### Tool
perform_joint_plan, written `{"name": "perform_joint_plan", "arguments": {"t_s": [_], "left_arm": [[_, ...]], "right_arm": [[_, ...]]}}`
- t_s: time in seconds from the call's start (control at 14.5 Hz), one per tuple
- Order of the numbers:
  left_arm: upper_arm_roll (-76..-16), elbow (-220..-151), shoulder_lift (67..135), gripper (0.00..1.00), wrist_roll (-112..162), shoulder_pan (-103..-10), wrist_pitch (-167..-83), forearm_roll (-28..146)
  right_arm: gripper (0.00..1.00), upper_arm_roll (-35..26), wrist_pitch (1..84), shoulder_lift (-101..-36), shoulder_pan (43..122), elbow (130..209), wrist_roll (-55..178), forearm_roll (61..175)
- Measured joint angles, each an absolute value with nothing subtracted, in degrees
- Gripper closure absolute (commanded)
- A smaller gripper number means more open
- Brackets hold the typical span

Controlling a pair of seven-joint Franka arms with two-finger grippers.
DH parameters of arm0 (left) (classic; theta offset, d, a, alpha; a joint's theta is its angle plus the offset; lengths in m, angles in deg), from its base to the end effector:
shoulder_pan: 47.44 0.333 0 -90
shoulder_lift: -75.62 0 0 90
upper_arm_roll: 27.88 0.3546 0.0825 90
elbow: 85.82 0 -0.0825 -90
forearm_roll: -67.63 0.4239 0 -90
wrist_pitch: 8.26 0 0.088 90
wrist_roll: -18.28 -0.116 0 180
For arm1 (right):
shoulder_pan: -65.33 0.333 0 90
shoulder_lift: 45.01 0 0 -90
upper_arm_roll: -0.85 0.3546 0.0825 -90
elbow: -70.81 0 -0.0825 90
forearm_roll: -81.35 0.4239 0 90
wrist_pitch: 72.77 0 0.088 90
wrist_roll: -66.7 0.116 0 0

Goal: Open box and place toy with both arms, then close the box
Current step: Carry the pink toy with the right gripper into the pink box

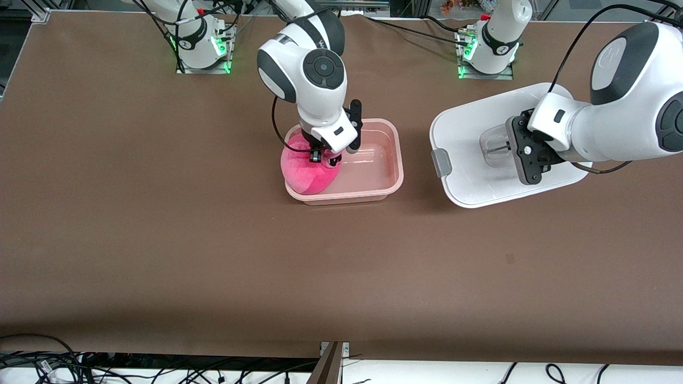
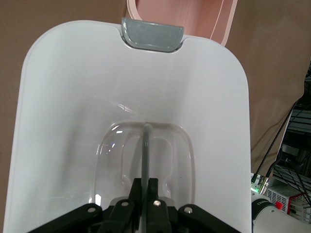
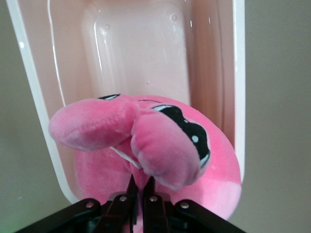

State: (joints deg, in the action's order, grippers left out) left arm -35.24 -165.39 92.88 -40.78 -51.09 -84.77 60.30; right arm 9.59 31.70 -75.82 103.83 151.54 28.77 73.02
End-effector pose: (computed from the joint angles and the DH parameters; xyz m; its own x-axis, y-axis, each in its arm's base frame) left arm 0.6435 -0.1306 0.5424 0.3260 -0.9447 -0.0348 -0.8709 -0.3144 0.3776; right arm 0.5338 0.5274 0.3940 0.0541 0.9903 -0.1279 0.9980 -0.0580 -0.0266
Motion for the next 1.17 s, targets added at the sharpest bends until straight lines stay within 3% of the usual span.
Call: {"name": "perform_joint_plan", "arguments": {"t_s": [0.62,0.69,1.17], "left_arm": [[-35.3,-165.4,92.9,1.00,-40.8,-51.1,-84.8,60.3],[-35.3,-165.4,92.9,1.00,-40.8,-51.1,-84.8,60.3],[-35.3,-165.4,92.9,1.00,-40.8,-51.1,-84.8,60.3]], "right_arm": [[1.00,8.9,34.8,-80.4,107.5,151.3,34.8,71.1],[0.01,8.8,35.9,-80.8,107.5,151.3,34.8,71.0],[0.00,9.0,49.9,-83.9,107.5,151.2,46.9,71.0]]}}
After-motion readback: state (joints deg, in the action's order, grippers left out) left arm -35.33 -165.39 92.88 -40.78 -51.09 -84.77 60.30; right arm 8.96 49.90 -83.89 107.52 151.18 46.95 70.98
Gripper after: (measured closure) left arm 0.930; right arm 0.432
